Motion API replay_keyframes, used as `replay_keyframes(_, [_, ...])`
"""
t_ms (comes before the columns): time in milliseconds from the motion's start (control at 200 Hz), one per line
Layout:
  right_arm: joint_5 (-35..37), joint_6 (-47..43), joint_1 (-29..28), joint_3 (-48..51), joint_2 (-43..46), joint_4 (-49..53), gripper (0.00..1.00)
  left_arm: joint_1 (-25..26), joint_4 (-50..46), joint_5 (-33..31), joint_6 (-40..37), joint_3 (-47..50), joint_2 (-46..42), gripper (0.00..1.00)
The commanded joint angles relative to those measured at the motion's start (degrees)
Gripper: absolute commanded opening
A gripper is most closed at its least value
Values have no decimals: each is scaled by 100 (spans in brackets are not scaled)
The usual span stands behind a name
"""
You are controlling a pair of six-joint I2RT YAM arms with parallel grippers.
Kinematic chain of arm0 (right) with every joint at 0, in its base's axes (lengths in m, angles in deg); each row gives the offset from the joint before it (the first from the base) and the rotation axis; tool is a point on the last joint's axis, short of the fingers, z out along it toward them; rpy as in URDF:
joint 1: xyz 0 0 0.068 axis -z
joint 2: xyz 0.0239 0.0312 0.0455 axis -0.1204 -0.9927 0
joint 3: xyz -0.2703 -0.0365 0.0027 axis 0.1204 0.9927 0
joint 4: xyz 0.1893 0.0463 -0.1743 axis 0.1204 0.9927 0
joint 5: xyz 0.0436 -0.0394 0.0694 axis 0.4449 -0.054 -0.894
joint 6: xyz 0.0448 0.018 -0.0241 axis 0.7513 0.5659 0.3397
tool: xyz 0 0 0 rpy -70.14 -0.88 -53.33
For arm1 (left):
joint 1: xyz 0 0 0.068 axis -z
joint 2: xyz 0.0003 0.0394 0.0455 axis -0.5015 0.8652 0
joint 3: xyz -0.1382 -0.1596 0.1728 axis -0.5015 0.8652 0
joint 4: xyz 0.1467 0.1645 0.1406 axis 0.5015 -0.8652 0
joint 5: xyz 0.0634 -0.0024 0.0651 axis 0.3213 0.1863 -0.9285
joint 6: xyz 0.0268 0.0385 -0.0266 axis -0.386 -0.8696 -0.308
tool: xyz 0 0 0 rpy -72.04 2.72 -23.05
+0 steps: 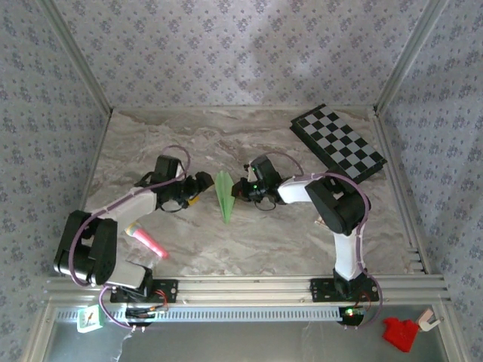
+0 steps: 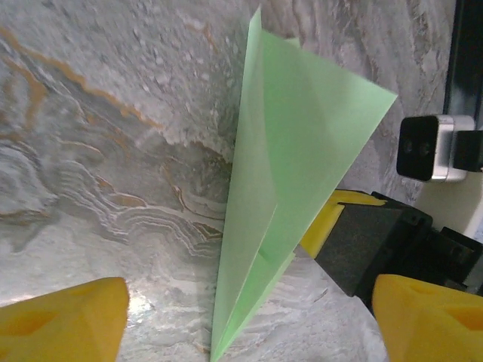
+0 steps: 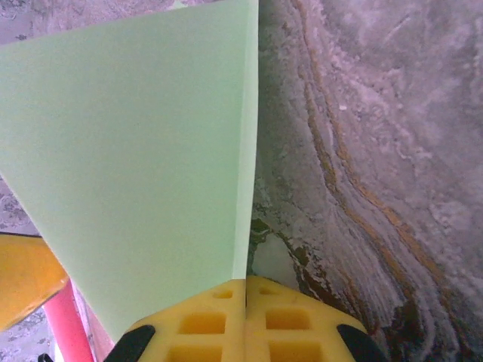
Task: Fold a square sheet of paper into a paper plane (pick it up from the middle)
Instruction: Turn over the paper plane at the center of the table, then move the paper plane to the center of the table.
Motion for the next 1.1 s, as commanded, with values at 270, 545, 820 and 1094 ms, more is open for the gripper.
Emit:
replay_keyframes(270, [-31, 49, 60, 120, 203, -53, 4, 336, 316, 239, 65, -444, 761, 51])
replay_keyframes(545, [-50, 37, 62, 9, 179, 79, 4, 415, -321, 119, -343, -974, 1280, 41])
replay_keyframes(820, [-64, 44, 50, -73, 169, 164, 5, 446, -566, 65, -583, -1335, 1632, 29])
replay_keyframes(1094, [-31, -4, 56, -162, 198, 376, 9, 456, -1081, -108, -847, -1673, 1860, 20])
